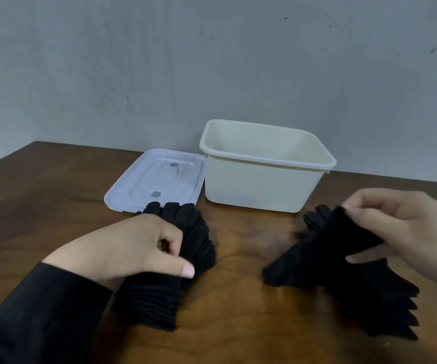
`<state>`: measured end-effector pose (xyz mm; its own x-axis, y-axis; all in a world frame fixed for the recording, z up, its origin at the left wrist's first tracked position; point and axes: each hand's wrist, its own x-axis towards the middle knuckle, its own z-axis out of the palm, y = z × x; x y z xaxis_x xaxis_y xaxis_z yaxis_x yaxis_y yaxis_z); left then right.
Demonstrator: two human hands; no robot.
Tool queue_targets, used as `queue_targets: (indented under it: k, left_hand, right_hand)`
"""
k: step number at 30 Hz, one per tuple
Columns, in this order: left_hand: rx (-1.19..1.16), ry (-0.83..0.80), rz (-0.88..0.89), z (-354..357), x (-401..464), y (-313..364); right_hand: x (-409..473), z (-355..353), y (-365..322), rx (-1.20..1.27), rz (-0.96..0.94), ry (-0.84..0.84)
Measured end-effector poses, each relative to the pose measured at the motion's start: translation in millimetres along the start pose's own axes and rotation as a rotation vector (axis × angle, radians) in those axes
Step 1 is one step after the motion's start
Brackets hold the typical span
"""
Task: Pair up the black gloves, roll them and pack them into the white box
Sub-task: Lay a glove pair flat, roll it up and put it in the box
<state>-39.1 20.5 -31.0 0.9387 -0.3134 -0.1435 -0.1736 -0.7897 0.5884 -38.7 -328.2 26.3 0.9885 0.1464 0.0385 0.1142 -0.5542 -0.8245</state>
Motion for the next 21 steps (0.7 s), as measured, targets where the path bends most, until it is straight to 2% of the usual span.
queue_targets:
  k: [3, 6, 8, 10, 15, 18, 21]
  left_hand:
    - [0.04, -0.142, -0.031, -3.4, -7.9, 2.5]
    - [0.089, -0.175, -0.023, -4.3, -12.8, 4.6]
    - [0.114, -0.186, -0.004, -3.7, -13.3, 4.6]
    - [0.119, -0.196, 0.021, -3.6, -13.2, 3.1]
    - [0.116, -0.218, 0.046, -2.5, -11.9, -0.6]
    - [0.083, -0.157, 0.065, -3.5, -11.4, 1.1]
    - [-0.028, 0.019, 0.062, -6.3, -10.8, 6.8]
  right_hand:
    - [9.8, 20.6, -4.6, -0.038, -0.047, 0.083]
    - [12.3, 37.4, -7.1, -0.06, -0.198, 0.323]
    - [8.5, 49.0, -2.0, -0.061, -0.291, 0.388]
    - [-0.5, 64.5, 10.3, -0.179, -0.37, 0.344]
    - [-22.5, 109.2, 67.1, -0.57, -0.36, -0.012]
    - [-22.6, 116.9, 85.1, -0.565, -0.352, -0.068]
    - [-20.8, 116.9, 82.8, -0.48, -0.337, -0.028]
